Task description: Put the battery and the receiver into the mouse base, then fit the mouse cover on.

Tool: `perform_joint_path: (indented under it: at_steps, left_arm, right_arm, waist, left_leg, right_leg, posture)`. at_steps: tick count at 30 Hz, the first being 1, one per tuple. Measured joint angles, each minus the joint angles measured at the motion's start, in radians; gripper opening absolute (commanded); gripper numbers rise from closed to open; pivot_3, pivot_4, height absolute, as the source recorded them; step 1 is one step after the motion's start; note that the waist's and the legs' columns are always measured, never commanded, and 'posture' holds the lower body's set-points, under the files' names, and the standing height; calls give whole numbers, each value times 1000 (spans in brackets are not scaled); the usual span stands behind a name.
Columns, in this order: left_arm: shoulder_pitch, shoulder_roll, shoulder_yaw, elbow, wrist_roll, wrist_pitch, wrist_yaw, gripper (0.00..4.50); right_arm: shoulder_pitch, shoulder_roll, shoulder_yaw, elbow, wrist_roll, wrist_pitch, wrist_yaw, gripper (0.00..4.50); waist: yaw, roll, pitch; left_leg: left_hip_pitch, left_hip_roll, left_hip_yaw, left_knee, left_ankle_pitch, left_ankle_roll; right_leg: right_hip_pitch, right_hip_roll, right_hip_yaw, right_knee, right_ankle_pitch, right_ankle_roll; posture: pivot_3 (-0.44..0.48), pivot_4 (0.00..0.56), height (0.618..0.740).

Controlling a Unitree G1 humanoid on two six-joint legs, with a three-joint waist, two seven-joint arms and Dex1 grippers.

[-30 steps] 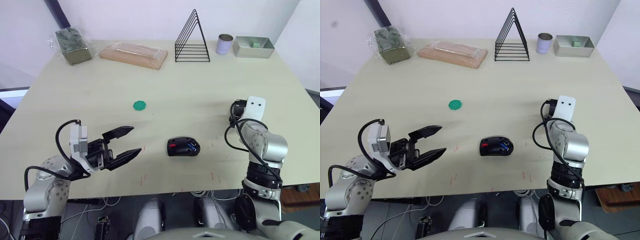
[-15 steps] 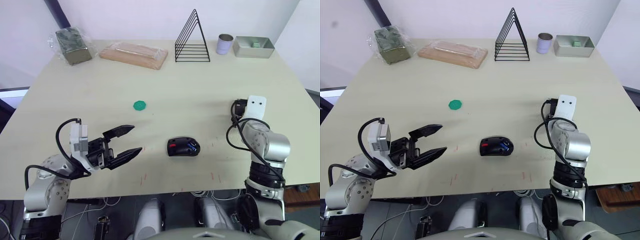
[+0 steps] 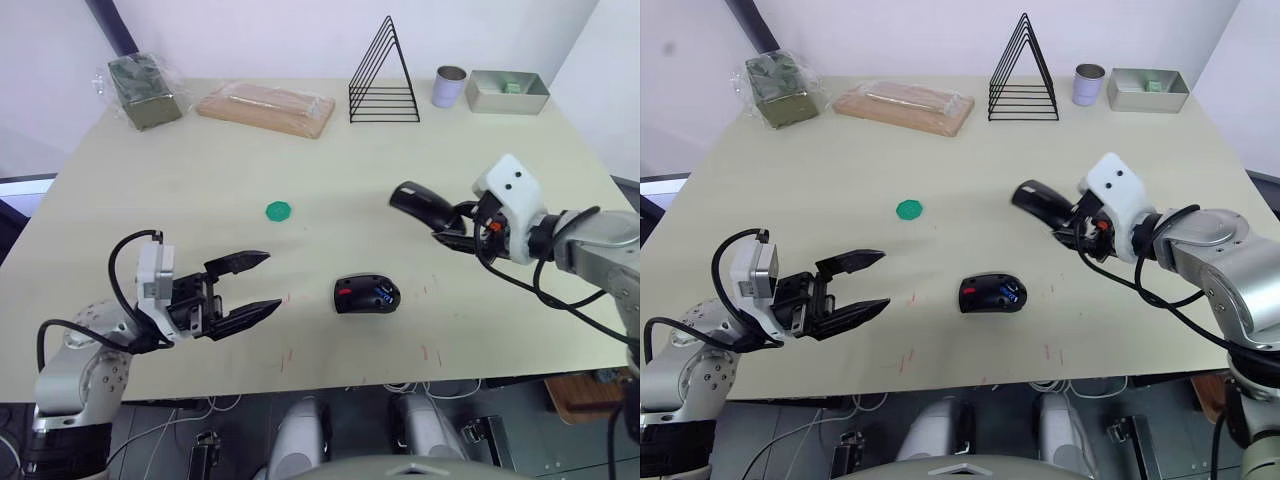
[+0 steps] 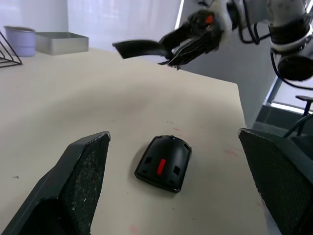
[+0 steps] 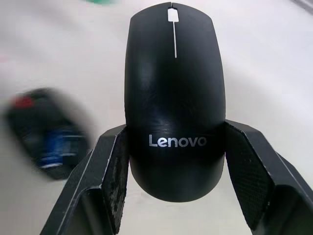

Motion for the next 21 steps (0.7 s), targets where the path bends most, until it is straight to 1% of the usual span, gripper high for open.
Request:
perform_joint_path:
  at_steps: [1,2,4,5,7,9,10,14,18,21]
  left_arm:
    - [1,9,-1,6,5,-1,-10,4500]
    - [1,12,0,8,7,-2,-13,4500]
    - [1,29,2,36,23,-19,-38,4500]
    - [0,27,6,47,19,-22,-50,4500]
    - [-7,32,8,106,18,-47,-117,4500]
    - [-10,39,9,121,19,-48,-132,4500]
    - [-18,66,9,147,17,-43,-169,4500]
    - [-31,96,40,181,10,-41,-211,4500]
    - [-30,96,40,194,11,-44,-222,4500]
    - [-30,96,41,213,18,-51,-231,4500]
  right_arm:
    - [-34,-13,39,5,13,-65,71,2474]
    - [-43,-19,52,6,15,-79,89,2474]
    - [-88,-39,122,39,31,-113,178,2474]
    - [-97,-42,137,45,34,-118,194,2474]
    - [-144,-53,200,84,41,-133,262,2474]
    - [-158,-59,217,96,35,-144,278,2474]
    - [-187,-84,273,117,7,-163,308,2474]
    - [-193,-106,358,157,-49,-198,348,2474]
    - [-193,-104,375,168,-75,-223,357,2474]
    - [-176,-96,417,183,-122,-249,350,2474]
  waist:
    - [0,-1,0]
    - [1,-1,0]
    - [4,-1,0]
    - [5,-1,0]
    - [8,-1,0]
    - [11,-1,0]
    - [12,-1,0]
    - [19,-1,0]
    - [23,-1,0]
    - [25,-1,0]
  left_leg:
    - [0,0,0,0,0,0]
    - [0,0,0,0,0,0]
    - [0,0,0,1,0,0]
    - [0,0,0,1,0,0]
    - [-1,0,0,2,0,0]
    - [-1,0,-1,2,0,0]
    - [-1,0,0,2,0,0]
    - [-1,0,0,2,0,0]
    - [-2,0,0,2,0,0]
    - [-2,0,0,2,0,0]
  right_leg:
    - [0,0,0,0,0,0]
    - [0,0,0,0,0,0]
    - [0,-1,0,0,0,0]
    - [0,-1,0,0,0,0]
    - [-1,-1,-1,0,0,0]
    - [-1,-1,-2,0,0,0]
    - [-2,-1,-2,0,0,0]
    - [-2,-2,-2,0,0,0]
    - [-2,-2,-2,0,0,0]
    - [-2,-2,-3,0,0,0]
  posture:
    - [0,150,740]
    - [0,150,740]
    - [0,150,740]
    - [0,150,740]
    - [0,150,740]
    - [0,150,740]
    - [0,150,740]
    - [0,150,740]
    - [0,150,740]
    - [0,150,740]
